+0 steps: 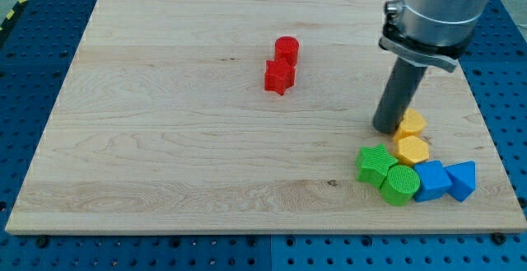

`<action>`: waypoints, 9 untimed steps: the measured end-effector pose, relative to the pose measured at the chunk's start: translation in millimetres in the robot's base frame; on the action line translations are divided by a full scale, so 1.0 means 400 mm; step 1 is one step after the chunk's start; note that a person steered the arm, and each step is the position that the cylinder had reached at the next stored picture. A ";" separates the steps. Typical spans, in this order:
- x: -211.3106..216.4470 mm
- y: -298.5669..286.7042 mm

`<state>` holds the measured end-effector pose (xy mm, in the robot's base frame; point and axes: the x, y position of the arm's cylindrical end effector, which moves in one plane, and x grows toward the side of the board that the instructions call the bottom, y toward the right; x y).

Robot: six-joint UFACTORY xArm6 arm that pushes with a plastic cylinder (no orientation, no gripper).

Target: Slide the heart right to hexagon

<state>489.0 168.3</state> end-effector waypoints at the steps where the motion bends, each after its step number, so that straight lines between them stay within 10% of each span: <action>1: -0.013 0.084; 6: -0.113 0.229; 9: 0.058 0.206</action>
<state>512.3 250.7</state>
